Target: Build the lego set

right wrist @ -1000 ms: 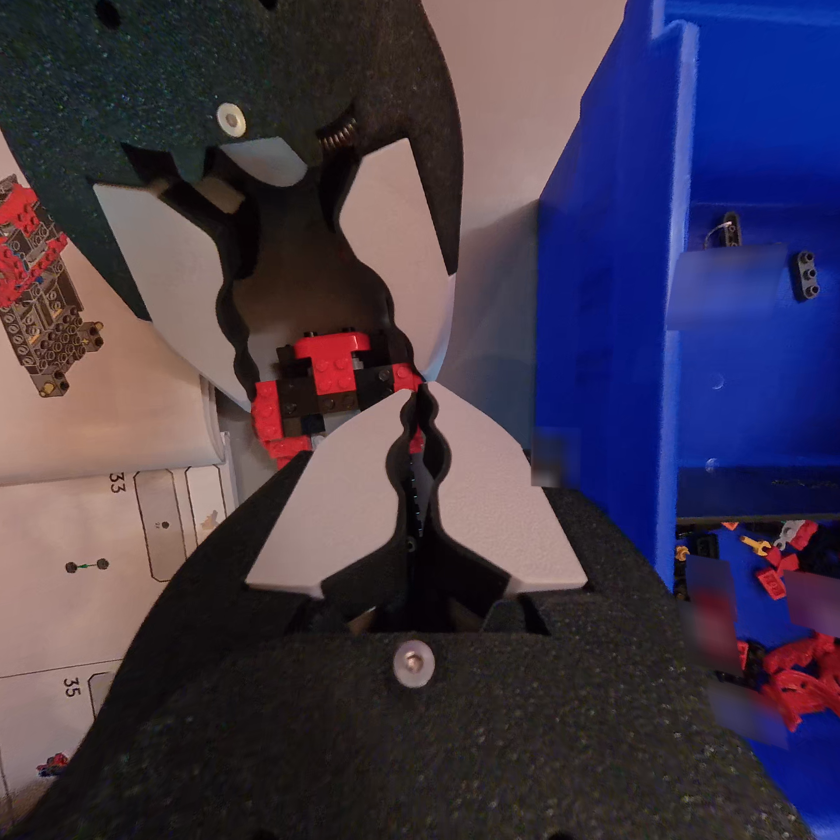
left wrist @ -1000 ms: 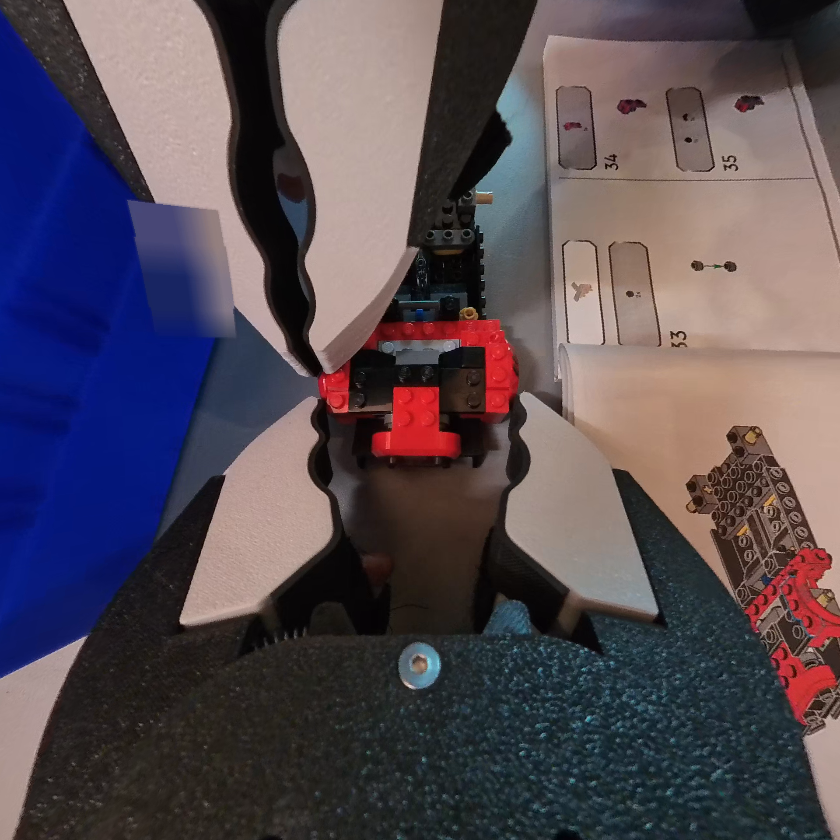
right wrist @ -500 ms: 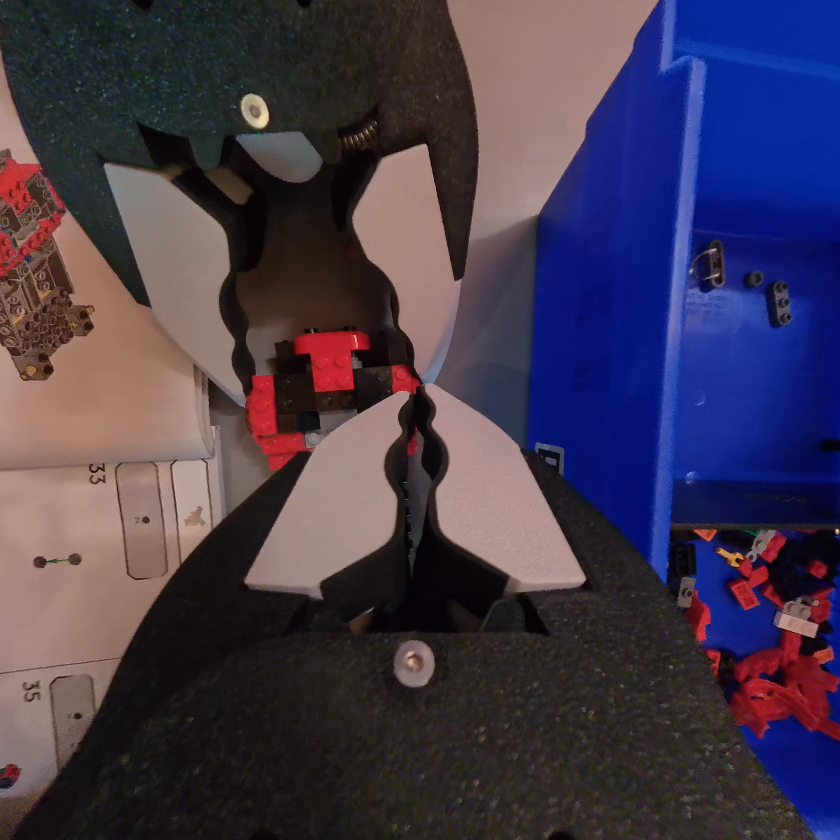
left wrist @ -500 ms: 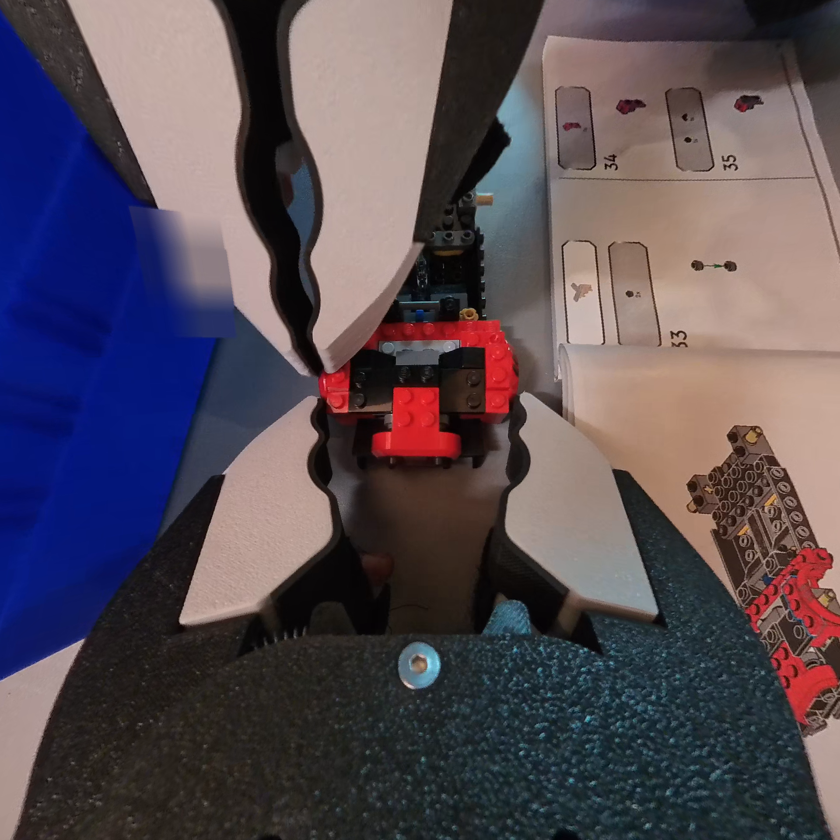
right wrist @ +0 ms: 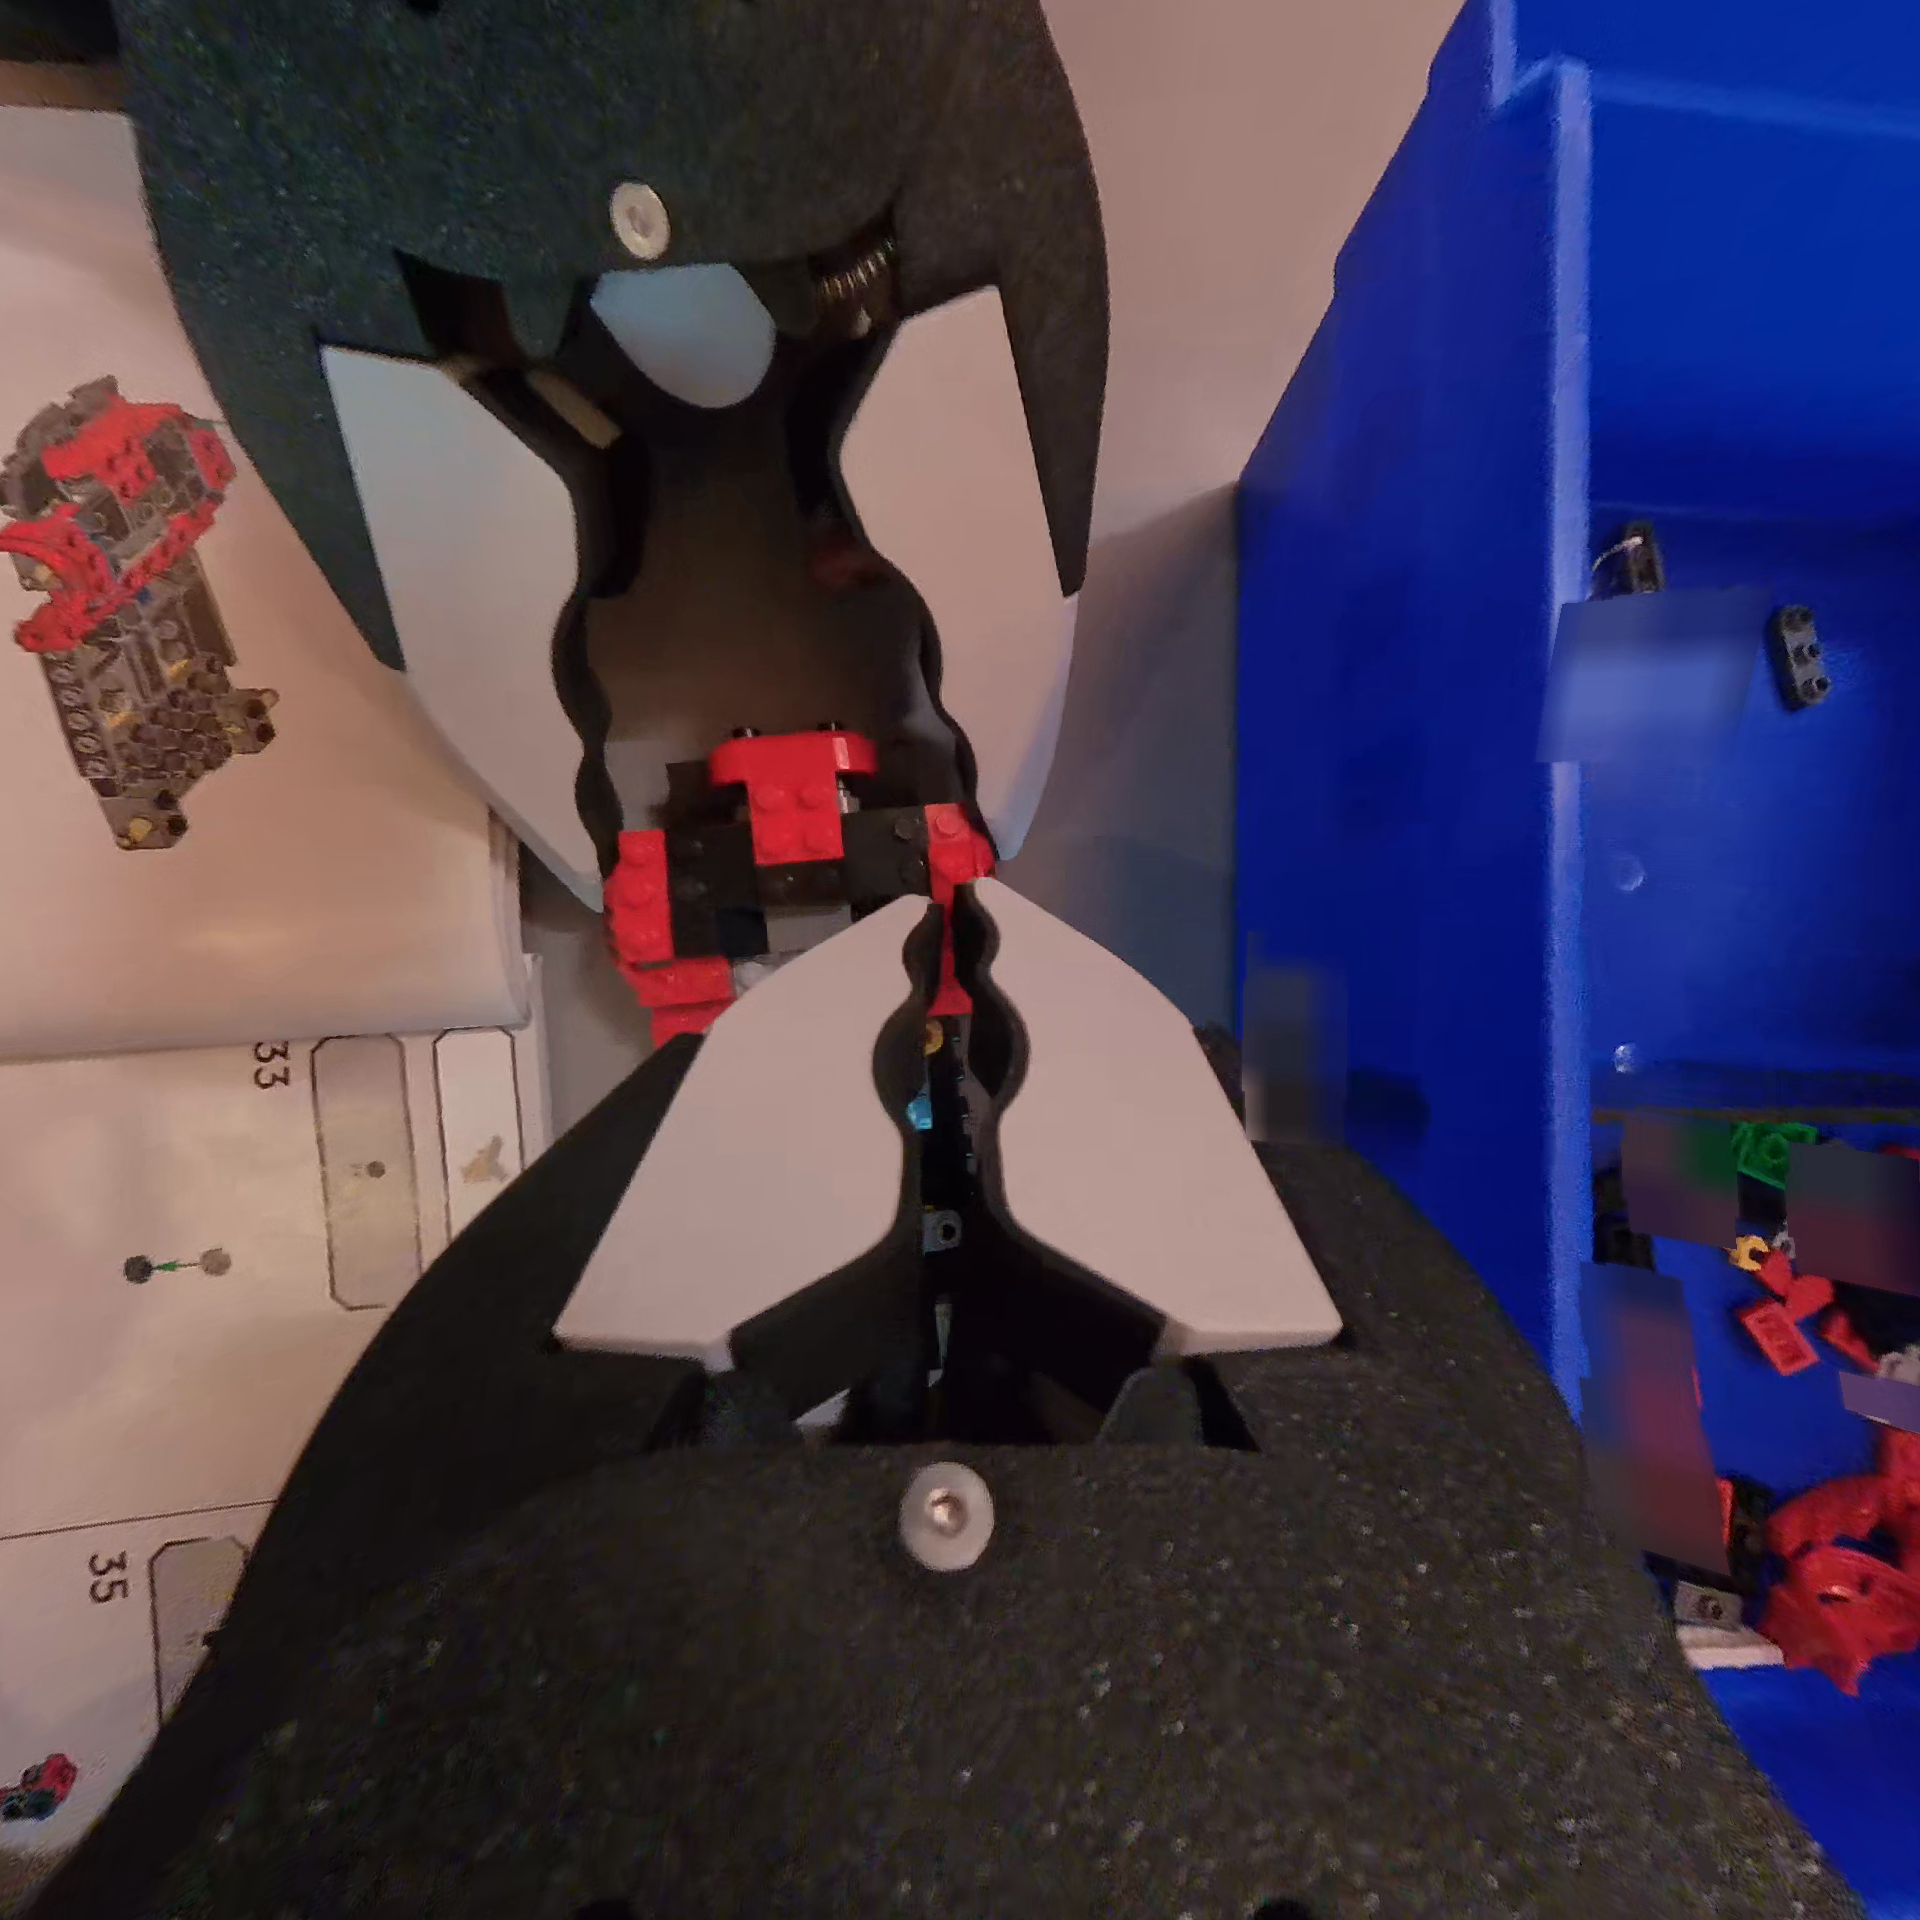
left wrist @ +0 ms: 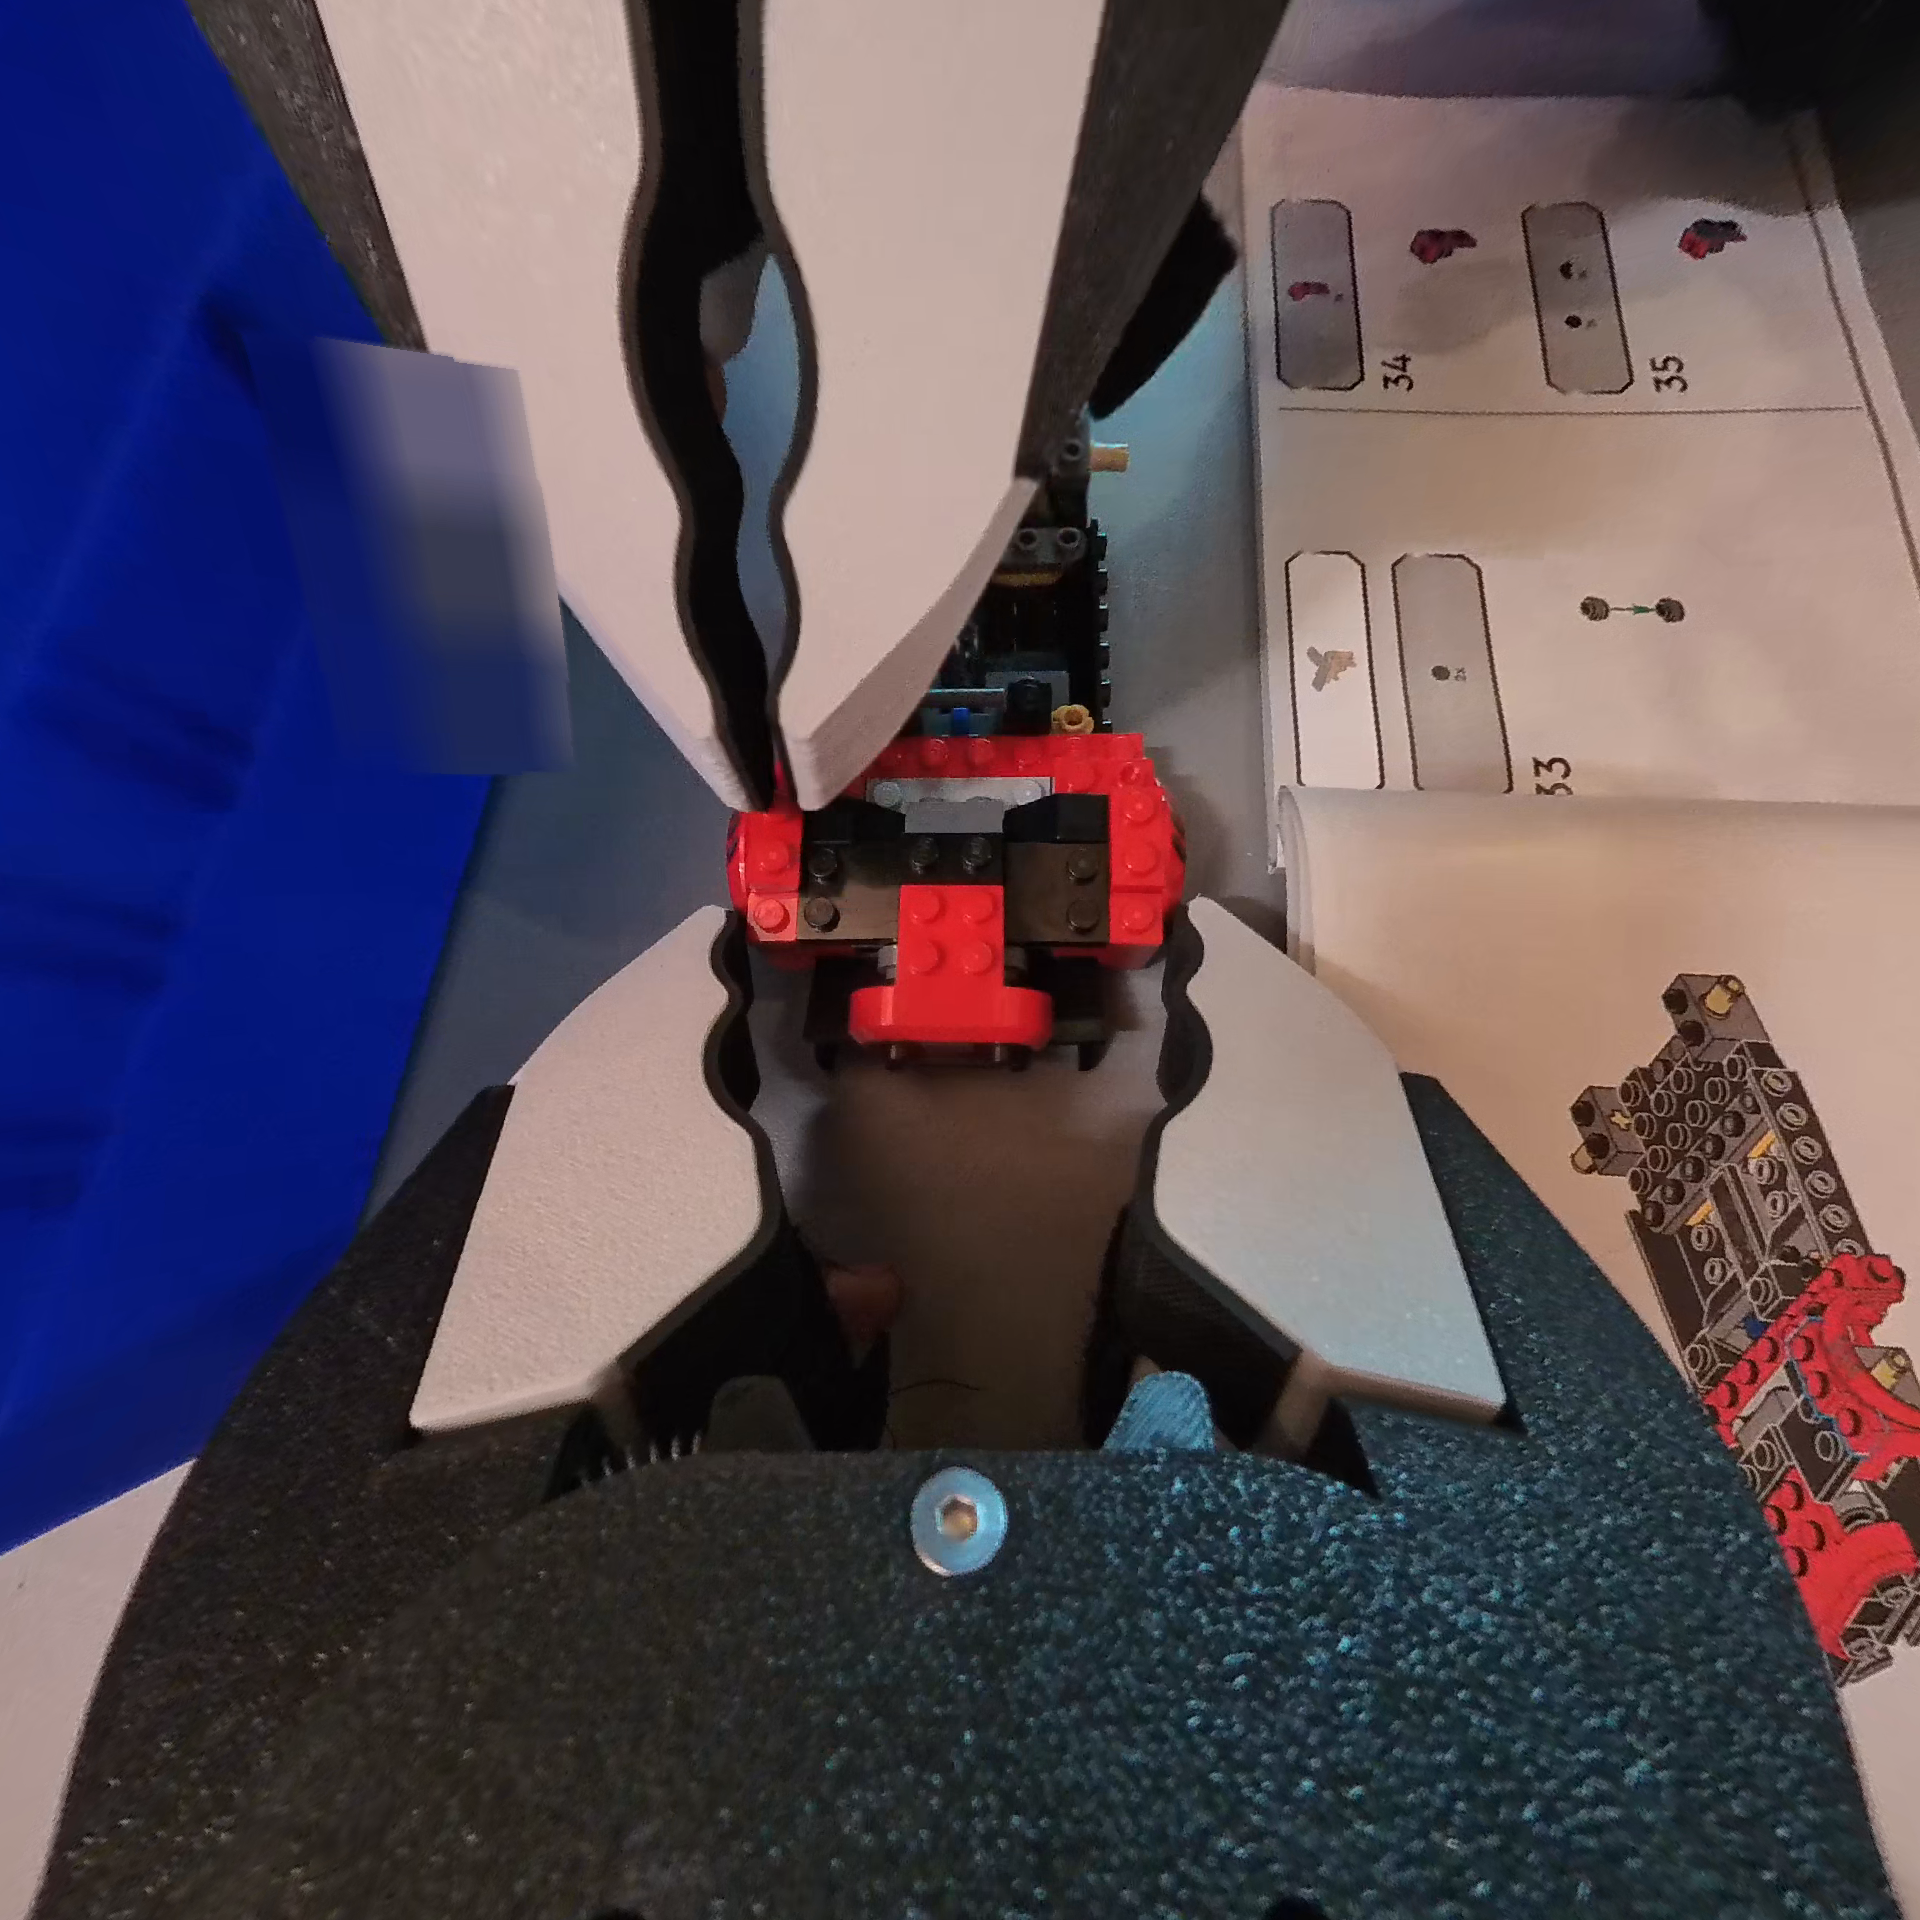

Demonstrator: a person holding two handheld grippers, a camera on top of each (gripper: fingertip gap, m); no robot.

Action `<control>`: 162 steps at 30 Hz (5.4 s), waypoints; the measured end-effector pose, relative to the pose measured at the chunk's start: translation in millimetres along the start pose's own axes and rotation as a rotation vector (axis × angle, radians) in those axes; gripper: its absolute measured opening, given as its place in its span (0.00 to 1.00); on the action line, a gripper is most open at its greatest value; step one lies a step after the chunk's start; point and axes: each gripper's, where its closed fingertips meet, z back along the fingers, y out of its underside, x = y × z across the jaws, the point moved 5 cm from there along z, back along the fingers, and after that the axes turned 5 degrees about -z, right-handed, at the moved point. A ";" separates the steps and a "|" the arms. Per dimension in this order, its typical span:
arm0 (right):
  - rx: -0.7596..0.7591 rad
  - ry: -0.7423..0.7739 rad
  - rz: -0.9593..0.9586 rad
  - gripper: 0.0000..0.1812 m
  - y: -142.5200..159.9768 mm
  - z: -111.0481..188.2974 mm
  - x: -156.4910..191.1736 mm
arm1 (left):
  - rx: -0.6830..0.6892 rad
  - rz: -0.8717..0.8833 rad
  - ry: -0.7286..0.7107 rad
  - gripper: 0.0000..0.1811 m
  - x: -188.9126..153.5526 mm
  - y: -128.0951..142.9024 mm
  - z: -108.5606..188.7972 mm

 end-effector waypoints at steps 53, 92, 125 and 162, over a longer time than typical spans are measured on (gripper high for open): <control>0.053 -0.070 0.022 0.05 -8.0 5.6 -6.2 | -0.001 -0.003 0.005 0.42 0.6 0.0 0.8; -1.048 -0.494 -0.884 0.01 -37.8 76.1 -9.6 | -0.557 -0.207 -0.657 0.25 27.0 -54.8 81.2; -0.120 0.203 0.288 0.08 -49.5 72.8 30.8 | -0.215 -0.191 -0.253 0.04 4.6 -49.2 66.2; 0.279 -0.016 0.111 0.04 -13.6 -5.1 6.1 | -0.010 -0.034 0.025 0.40 -2.9 3.3 12.4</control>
